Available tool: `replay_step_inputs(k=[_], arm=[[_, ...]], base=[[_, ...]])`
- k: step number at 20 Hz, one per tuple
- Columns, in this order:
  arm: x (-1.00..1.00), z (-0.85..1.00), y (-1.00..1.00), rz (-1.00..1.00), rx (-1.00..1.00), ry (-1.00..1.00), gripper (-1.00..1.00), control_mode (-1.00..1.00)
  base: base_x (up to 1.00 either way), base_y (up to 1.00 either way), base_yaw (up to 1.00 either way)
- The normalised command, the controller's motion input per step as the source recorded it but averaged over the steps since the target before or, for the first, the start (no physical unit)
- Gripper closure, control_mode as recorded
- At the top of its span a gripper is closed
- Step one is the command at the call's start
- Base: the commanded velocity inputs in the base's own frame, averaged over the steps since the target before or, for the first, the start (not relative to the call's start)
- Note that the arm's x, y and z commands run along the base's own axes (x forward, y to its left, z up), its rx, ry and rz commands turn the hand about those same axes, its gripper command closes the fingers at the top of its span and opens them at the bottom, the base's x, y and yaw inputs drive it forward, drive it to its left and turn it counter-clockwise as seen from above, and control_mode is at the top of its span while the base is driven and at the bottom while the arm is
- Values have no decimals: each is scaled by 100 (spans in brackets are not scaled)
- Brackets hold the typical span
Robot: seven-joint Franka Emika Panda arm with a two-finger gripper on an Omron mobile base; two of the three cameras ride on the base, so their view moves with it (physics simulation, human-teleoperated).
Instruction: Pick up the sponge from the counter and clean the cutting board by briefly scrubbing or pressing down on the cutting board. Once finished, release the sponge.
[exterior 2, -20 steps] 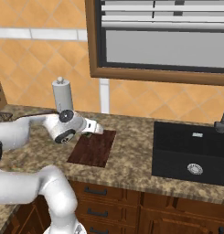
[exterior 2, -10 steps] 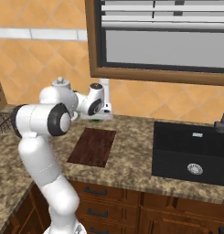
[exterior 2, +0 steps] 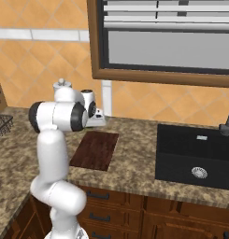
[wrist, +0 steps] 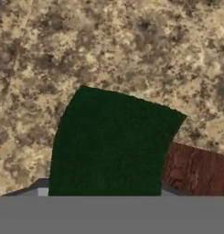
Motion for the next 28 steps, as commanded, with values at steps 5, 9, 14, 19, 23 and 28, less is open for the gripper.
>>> replay_step_inputs(k=[5,9,14,19,23,28], arm=[[0,-64,9,0,0,0,100,-100],[0,-47,0,0,0,0,100,-100],[0,-47,0,0,0,-4,100,-100],[-35,-48,0,0,0,-18,100,-100],[-29,-40,0,0,-2,-4,100,-100],[-24,-62,-5,0,-1,-6,100,-100]], base=[[0,0,0],[0,0,0],[0,0,0],[0,0,0],[0,0,0],[0,0,0]])
